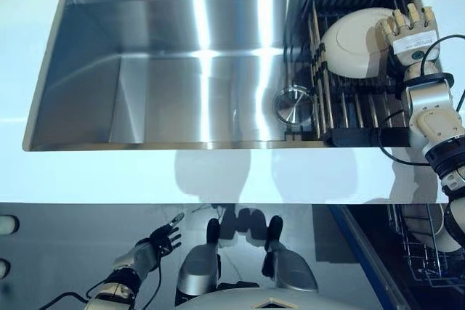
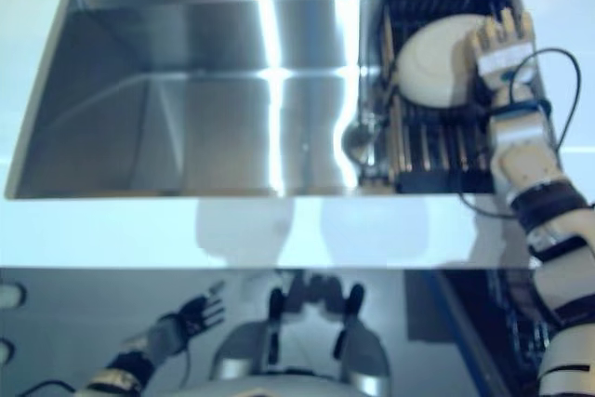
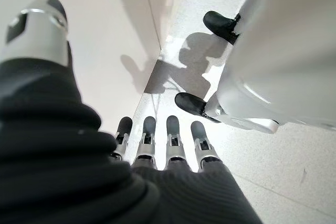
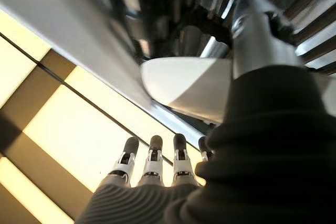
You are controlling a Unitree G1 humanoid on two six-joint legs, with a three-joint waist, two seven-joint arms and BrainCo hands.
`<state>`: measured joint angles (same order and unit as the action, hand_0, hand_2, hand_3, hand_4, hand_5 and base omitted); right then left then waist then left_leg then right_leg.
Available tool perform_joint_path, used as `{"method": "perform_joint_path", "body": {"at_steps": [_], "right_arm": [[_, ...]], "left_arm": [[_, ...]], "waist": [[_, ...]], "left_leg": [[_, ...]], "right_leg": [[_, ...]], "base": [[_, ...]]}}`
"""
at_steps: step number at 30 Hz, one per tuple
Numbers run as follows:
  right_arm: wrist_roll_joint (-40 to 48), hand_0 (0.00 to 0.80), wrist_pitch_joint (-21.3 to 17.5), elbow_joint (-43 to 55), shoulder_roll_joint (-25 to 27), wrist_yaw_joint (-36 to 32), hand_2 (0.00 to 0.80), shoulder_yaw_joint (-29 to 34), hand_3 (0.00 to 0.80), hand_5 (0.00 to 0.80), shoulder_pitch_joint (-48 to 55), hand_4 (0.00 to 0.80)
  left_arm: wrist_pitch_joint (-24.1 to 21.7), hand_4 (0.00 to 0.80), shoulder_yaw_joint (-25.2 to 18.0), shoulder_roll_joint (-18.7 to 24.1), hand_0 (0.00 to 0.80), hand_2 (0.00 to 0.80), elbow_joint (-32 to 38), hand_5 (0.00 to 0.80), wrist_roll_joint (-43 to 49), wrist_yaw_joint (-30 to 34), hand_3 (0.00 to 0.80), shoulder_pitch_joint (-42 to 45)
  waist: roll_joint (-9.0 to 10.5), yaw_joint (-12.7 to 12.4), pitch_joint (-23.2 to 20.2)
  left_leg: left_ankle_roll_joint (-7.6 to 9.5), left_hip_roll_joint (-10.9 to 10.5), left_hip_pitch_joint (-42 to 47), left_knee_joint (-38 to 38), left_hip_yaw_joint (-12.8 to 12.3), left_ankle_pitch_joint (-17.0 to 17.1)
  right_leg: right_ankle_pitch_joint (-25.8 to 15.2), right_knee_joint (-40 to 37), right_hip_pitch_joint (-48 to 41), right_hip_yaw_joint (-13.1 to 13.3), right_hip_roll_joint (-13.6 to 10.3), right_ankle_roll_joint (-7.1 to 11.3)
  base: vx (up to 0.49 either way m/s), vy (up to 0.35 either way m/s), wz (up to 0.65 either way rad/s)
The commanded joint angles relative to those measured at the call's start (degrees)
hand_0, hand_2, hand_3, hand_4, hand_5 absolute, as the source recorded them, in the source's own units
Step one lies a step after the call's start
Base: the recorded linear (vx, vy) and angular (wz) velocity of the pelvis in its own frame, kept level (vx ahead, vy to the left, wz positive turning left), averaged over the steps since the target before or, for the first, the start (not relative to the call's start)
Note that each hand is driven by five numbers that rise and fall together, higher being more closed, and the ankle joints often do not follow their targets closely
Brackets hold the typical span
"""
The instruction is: Take plates into dishwasher
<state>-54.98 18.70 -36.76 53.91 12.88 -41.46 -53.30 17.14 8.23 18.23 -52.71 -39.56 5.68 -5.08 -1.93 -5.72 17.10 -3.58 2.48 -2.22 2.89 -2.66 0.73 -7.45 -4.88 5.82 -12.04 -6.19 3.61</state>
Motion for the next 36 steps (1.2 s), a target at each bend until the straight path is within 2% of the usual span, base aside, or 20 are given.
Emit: {"method": "perform_joint_path", "body": {"at_steps": [1,10,20,22,24,30,36], "right_arm": [[0.84,0.800,1.55,-0.58,3.43,1.88,0.800,-5.13,0.800,0.800,-9.20,0.800],[2.72,0.800,-3.37,2.49,4.85,3.59,0.800,-3.07,0.800,0.800,-6.57,0.800],[5.52,0.800,-3.75,2.94,5.80,4.50,0.800,0.42,0.800,0.800,-3.74,0.800],[5.45,0.800,-3.64,3.22,5.67,5.35,0.800,2.46,0.800,0.800,-1.76,0.800],[5.67,0.800,-3.52,3.28,5.60,6.06,0.800,3.91,0.800,0.800,-0.50,0.800],[10.83,0.800,-5.75,5.28,7.68,5.90,0.800,8.04,0.800,0.800,1.62,0.800],[12.97,0.800,-7.16,6.03,9.21,6.35,0.800,11.12,0.800,0.800,2.37,0.800]], "left_arm": [[0.27,0.000,2.80,2.40,0.000,0.000,0.45,0.000,-1.10,0.56,0.000,-1.59],[0.43,0.000,1.91,2.34,0.000,0.000,0.66,0.000,0.36,1.33,0.000,0.19],[0.23,0.000,0.72,2.43,0.000,0.000,-0.29,0.000,2.05,2.09,0.000,2.03],[-1.86,0.000,1.32,1.78,0.000,0.000,-3.05,0.000,3.93,3.65,0.000,2.82],[-3.27,0.000,1.61,0.84,0.000,0.000,-2.63,0.000,4.92,3.24,0.000,4.60],[-0.56,0.000,0.69,0.85,0.000,0.000,-0.67,0.000,6.34,2.40,0.000,6.59],[1.19,0.000,-0.26,1.07,0.000,0.000,-1.69,0.000,5.83,2.12,0.000,6.84]], "waist": [[1.62,-0.87,-0.70],[2.34,-0.57,-2.32],[2.59,-0.01,-4.23],[2.90,-0.04,-4.81],[3.11,-0.21,-5.21],[3.47,0.05,-8.13],[3.89,0.68,-10.48]], "left_leg": [[1.73,-1.18,-4.29,-0.08,-0.29,1.73],[1.48,-1.14,-2.56,0.12,-0.13,1.48],[1.23,-0.93,-0.03,0.79,-0.32,1.05],[1.31,-1.00,0.28,0.82,-0.13,0.72],[1.17,-0.98,1.07,0.88,-0.09,0.59],[1.02,-0.84,3.58,1.18,-0.25,-0.09],[0.97,-0.72,5.81,1.37,-0.60,-0.88]], "right_leg": [[3.04,1.78,-0.71,1.62,0.33,3.35],[3.58,2.05,-2.12,1.37,0.37,3.33],[4.06,1.31,-4.67,1.59,0.68,3.13],[4.42,1.22,-5.13,1.43,0.65,3.15],[4.42,1.01,-6.10,1.20,0.59,3.20],[5.01,0.64,-8.47,1.35,0.69,3.14],[5.57,0.36,-10.40,1.71,0.79,3.05]], "base": [[-0.032,0.005,0.02],[0.040,-0.002,0.04],[0.033,0.008,0.01],[0.039,-0.007,0.01],[0.057,-0.001,0.01],[0.106,0.034,0.00],[0.085,0.046,-0.02]]}}
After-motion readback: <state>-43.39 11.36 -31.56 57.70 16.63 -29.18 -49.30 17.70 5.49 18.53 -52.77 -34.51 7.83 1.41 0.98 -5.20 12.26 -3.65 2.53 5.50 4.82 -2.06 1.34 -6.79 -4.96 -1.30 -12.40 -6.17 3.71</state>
